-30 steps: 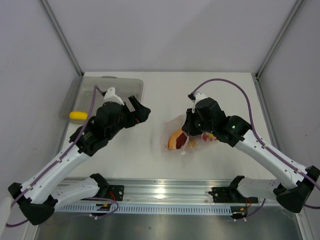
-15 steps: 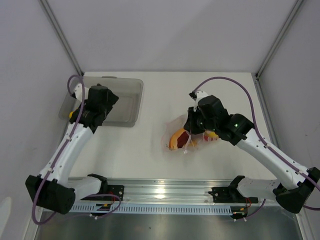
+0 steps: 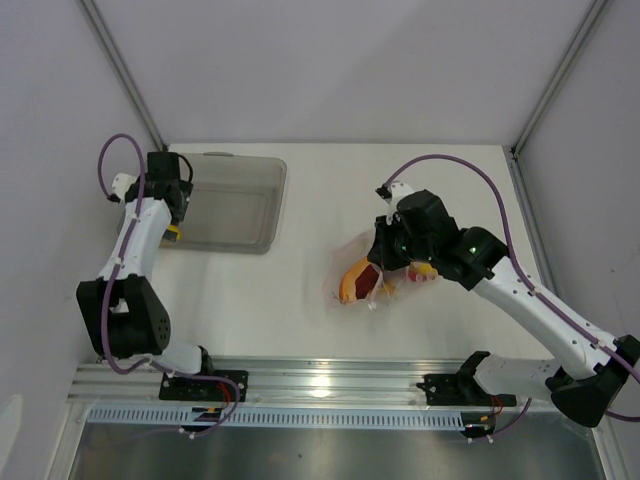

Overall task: Place the food in the zip-top bag and seal the zipper
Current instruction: Pick up the fake fruit from the bin.

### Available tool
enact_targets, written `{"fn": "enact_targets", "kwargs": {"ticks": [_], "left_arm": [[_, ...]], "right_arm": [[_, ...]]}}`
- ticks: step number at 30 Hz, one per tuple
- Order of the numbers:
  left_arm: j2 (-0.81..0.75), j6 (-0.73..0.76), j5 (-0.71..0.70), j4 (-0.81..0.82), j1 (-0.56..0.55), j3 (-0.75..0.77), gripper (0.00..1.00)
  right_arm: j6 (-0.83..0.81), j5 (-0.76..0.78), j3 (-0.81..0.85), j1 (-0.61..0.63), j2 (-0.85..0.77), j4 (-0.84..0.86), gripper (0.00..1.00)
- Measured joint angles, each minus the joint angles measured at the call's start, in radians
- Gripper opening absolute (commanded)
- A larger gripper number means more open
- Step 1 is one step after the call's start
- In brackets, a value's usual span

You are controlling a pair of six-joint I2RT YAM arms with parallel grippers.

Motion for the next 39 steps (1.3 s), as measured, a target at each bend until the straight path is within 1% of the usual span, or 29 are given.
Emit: {"fn": "enact_targets", "kwargs": {"ticks": [4, 7, 14, 22, 34, 38, 39], "left_arm": [[0.111, 0.013, 0.019, 0.012, 0.055, 0.088, 0.99], [0.182, 0.012, 0.030, 0.016, 0.072, 0.142, 1.00], [0.343, -0.022, 0.042, -0.069, 0.133, 0.292, 1.00], [0.432, -0.024, 0.033, -0.136, 0.187, 0.323, 0.99], [0.563, -0.078, 0.046, -0.257, 0.234, 0.345, 0.99], [0.603, -0.093, 0.052, -0.283, 0.241, 0.351, 0.91], [0.613, -0.095, 0.053, -0.293, 0.242, 0.358, 0.84]], "right_arm": [[-0.003, -0.018, -0.008, -0.008, -0.002, 0.006, 0.00], [-0.008, -0.031, -0.027, -0.012, -0.008, 0.013, 0.00], [-0.025, -0.048, -0.053, -0.031, -0.028, 0.013, 0.00], [-0.026, -0.068, -0.059, -0.043, -0.049, 0.014, 0.00], [-0.025, -0.088, -0.060, -0.049, -0.049, 0.018, 0.00], [-0.025, -0.088, -0.060, -0.049, -0.049, 0.017, 0.00], [-0.025, -0.088, -0.060, -0.049, -0.050, 0.017, 0.00]]}}
